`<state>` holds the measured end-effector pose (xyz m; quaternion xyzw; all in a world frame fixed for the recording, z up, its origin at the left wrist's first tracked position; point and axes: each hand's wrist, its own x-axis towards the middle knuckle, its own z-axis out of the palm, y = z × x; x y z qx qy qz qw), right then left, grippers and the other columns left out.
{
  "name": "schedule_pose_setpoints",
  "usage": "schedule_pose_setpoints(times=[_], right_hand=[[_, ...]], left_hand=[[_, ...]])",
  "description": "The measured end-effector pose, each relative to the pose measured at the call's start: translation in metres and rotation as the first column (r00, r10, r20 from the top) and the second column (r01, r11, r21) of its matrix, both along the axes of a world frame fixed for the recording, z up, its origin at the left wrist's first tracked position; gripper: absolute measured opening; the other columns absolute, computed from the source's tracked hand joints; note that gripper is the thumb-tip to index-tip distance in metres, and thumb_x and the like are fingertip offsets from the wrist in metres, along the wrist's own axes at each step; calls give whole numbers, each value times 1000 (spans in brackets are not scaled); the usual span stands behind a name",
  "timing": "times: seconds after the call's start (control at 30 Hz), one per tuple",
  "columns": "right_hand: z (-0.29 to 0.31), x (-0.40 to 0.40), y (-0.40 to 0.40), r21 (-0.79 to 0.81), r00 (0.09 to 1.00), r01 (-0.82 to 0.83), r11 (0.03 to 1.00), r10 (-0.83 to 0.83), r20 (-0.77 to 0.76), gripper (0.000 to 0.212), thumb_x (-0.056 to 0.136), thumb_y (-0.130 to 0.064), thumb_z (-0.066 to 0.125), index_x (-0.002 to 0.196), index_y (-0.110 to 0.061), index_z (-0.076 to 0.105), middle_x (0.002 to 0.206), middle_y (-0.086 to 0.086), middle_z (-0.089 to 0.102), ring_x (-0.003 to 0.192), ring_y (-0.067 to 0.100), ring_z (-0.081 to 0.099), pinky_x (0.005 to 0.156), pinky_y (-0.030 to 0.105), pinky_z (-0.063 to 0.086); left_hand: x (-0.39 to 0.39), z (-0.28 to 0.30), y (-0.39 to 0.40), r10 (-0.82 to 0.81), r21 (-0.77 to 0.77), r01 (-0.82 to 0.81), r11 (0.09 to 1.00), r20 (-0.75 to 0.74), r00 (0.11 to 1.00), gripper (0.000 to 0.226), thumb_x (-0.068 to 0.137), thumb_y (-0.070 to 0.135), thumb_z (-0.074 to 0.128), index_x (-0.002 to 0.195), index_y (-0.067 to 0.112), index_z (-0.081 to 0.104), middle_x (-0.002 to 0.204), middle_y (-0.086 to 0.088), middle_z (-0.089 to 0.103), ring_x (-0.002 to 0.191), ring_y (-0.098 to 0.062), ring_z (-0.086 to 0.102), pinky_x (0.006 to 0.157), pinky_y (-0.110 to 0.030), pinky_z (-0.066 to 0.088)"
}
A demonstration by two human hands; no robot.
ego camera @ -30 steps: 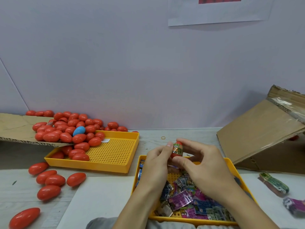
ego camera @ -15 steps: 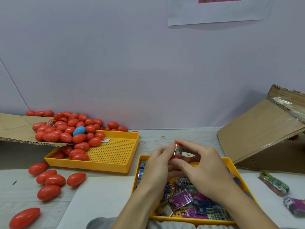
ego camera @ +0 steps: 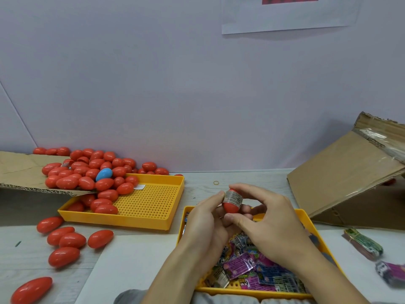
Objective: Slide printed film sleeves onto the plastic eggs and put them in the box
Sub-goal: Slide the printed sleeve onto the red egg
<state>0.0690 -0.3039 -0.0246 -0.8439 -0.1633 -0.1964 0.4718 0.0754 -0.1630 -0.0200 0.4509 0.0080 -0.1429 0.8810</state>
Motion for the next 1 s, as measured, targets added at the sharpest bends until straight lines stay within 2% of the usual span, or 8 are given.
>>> schedule_pose_setpoints(times=[0.2,0.3,0.4,0.6,0.7,0.77,0.87,1.0], right_hand=[[1,-1,1,-30,1000,9,1000,-9,23,44,80,-29,78,111,-53,57,107,-31,64,110,-7,56,81,15,51],[-1,0,1,-7,1000,4,1000,-4,5,40,83,-28,75,113,-50,58,106,-29,65,109,-6,58,82,18,52],[-3,1,0,28,1000,-9,1000,10,-25,40,86,-26,73,117,-46,59,107,-26,67,109,-5,58,79,18,55],[-5,3,-1,64,995,-57,996,62,-72,39,91,-23,67,124,-42,59,111,-24,67,112,-5,58,81,21,56],[-6,4,-1,73,995,-64,995,69,-73,39,92,-25,67,126,-43,58,113,-25,66,114,-5,57,84,21,55],[-7,5,-1,82,996,-55,995,61,-69,39,91,-27,67,127,-40,59,113,-24,66,113,-4,57,85,22,56],[-9,5,1,69,998,-12,998,17,-63,42,88,-30,69,127,-39,57,110,-20,65,110,-2,58,78,23,58],[-5,2,7,-31,996,85,996,-83,41,38,80,-39,75,111,-42,54,93,-18,59,94,0,58,65,19,53]], left_hand=[[4,-2,0,85,61,-90,994,85,993,47,85,22,68,118,-10,59,89,-17,70,75,-27,70,73,-36,60],[5,-2,0,110,30,-112,993,72,991,35,89,17,64,114,-7,63,96,-21,69,78,-27,69,75,-37,59],[6,-3,1,131,23,-132,991,51,990,21,91,6,58,108,-5,63,92,-22,69,79,-30,69,75,-37,59],[6,-5,2,76,0,-77,997,84,994,40,85,12,65,119,-8,62,111,-30,69,99,-38,70,90,-44,57],[5,-5,2,12,-34,-8,999,111,994,32,82,15,64,105,-5,72,107,-28,70,99,-36,71,85,-40,61],[5,-5,2,17,-30,-14,999,116,993,33,83,15,65,108,-5,70,110,-28,70,101,-36,71,87,-40,60],[9,-7,1,173,29,-177,984,111,979,29,85,10,70,110,-4,65,108,-27,71,95,-35,72,82,-38,61],[11,-12,1,288,168,-325,931,212,934,19,79,10,78,94,6,67,82,-8,72,79,-21,73,68,-31,60]])
